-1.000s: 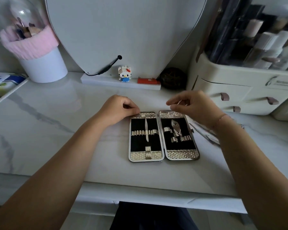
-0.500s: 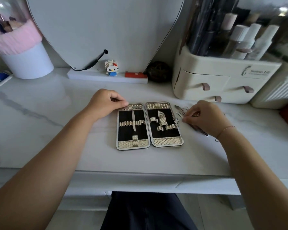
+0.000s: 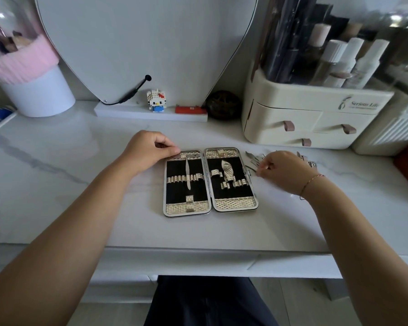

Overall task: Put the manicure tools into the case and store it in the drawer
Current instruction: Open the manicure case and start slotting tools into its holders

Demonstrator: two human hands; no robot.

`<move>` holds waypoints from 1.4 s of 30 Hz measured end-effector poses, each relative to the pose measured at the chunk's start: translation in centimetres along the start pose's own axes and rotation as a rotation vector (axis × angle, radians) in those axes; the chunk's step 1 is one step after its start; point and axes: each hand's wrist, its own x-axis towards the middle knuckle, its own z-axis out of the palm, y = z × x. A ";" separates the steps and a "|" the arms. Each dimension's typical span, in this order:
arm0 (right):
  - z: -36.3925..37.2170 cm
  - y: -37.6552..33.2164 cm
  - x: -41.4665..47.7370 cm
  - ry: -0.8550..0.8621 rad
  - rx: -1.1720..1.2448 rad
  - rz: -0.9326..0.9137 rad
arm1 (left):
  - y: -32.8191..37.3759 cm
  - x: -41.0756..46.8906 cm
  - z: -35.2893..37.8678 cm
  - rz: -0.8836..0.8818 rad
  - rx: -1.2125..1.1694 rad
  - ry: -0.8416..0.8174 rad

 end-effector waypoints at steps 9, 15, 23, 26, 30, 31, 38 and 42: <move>-0.7 -0.3 0.6 0.047 0.729 -0.076 | 0.3 -0.1 -0.2 -0.001 -0.011 -0.009; 0.8 -7.4 3.2 -0.170 1.146 -0.149 | 0.3 -0.1 -0.6 -0.017 -0.013 -0.011; 3.8 -12.8 6.1 -0.162 0.993 -0.175 | -0.1 0.1 -1.6 -0.045 -0.090 -0.060; 4.4 -12.8 6.1 -0.119 0.930 -0.187 | -0.2 0.3 -1.7 -0.051 -0.114 -0.084; 4.8 -12.9 6.2 -0.061 0.834 -0.225 | -0.2 0.3 -1.8 -0.062 -0.143 -0.107; 4.8 -13.0 6.2 -0.053 0.828 -0.230 | -0.2 0.3 -1.8 -0.065 -0.151 -0.104; 5.0 -12.9 6.5 -0.070 0.785 -0.235 | -0.3 0.2 -1.9 -0.071 -0.205 -0.110; 4.8 -12.7 6.8 -0.097 0.717 -0.249 | -0.4 0.3 -1.9 -0.066 -0.210 -0.122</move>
